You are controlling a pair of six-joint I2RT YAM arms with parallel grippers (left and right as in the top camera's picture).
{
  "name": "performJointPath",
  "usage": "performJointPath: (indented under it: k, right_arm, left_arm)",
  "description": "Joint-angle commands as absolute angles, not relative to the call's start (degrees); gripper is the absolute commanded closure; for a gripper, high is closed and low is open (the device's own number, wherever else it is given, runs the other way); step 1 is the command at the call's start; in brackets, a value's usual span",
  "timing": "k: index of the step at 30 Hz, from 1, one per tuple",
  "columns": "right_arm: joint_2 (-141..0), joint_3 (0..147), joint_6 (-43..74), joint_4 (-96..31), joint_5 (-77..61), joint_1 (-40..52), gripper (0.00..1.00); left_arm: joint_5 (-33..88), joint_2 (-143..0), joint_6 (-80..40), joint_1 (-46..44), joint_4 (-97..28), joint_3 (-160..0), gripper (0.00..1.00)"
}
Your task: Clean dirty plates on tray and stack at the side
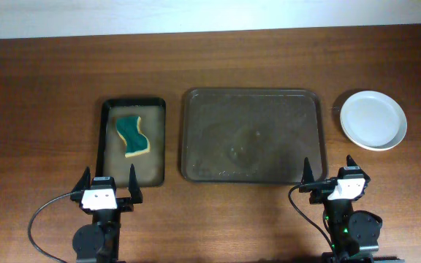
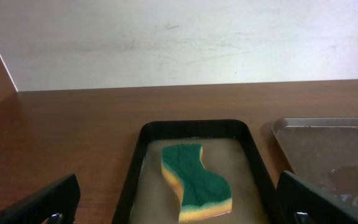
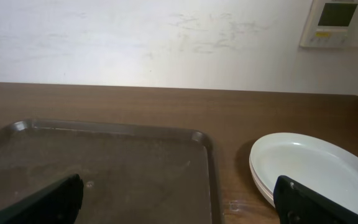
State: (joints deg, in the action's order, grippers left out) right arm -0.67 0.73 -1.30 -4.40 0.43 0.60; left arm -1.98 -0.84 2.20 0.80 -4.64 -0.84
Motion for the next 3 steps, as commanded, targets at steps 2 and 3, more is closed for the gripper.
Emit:
performJointPath:
  k: [2, 3]
  right_arm:
    - [-0.2, 0.3, -1.1, -4.7, 0.7, 0.3, 0.02]
    - [-0.2, 0.3, -1.1, -4.7, 0.7, 0.3, 0.02]
  left_arm:
    - [-2.6, -0.3, 3.1, 1.0, -4.6, -0.5, 0.01]
    - [-2.6, -0.3, 3.1, 1.0, -4.6, -0.5, 0.01]
